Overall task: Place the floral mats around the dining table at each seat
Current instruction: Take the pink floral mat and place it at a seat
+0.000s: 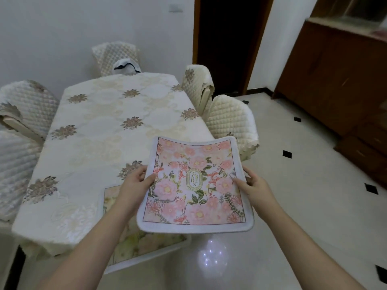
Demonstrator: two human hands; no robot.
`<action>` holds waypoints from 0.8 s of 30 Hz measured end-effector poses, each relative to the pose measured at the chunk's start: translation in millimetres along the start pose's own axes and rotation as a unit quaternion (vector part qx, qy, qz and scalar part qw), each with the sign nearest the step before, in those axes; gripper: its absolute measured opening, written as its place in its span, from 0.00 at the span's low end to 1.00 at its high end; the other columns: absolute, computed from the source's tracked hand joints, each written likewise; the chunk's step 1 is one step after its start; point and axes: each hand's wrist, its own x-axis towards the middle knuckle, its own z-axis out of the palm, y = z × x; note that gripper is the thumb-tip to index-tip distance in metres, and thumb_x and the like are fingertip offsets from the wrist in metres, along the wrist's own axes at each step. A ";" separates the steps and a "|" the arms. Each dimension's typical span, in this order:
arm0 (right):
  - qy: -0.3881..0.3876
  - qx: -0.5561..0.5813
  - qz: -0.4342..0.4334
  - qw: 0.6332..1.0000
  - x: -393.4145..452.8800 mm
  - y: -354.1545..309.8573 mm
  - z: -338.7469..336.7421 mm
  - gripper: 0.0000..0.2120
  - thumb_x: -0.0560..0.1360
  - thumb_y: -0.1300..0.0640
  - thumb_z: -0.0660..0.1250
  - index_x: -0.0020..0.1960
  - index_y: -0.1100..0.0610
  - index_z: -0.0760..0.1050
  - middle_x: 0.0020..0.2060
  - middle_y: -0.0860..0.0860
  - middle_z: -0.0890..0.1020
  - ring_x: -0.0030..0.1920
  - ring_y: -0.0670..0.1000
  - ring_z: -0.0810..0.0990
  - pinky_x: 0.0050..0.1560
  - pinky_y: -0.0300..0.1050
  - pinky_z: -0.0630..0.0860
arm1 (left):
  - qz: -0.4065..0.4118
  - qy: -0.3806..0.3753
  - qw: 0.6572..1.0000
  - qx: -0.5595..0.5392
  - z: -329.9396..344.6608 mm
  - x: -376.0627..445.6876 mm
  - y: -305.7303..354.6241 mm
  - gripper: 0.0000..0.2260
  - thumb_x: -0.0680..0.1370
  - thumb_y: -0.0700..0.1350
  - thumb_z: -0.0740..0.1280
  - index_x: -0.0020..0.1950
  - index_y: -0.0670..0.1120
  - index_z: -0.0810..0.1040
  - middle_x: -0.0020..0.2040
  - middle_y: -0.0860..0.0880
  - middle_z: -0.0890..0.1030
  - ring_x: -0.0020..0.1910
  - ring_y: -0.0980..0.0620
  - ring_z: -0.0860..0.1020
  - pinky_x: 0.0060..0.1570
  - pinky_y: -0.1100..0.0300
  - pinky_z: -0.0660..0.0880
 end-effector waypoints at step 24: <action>0.144 0.075 -0.007 0.987 -20.6 -1.7 -262.3 0.14 0.78 0.61 0.66 0.62 0.49 0.76 0.40 0.55 0.87 0.40 0.56 0.86 0.40 0.49 0.82 | 0.073 -0.050 0.995 0.038 254.9 -22.3 96.9 0.08 0.79 0.43 0.69 0.58 0.50 0.81 0.42 0.50 0.87 0.39 0.48 0.86 0.39 0.52 0.81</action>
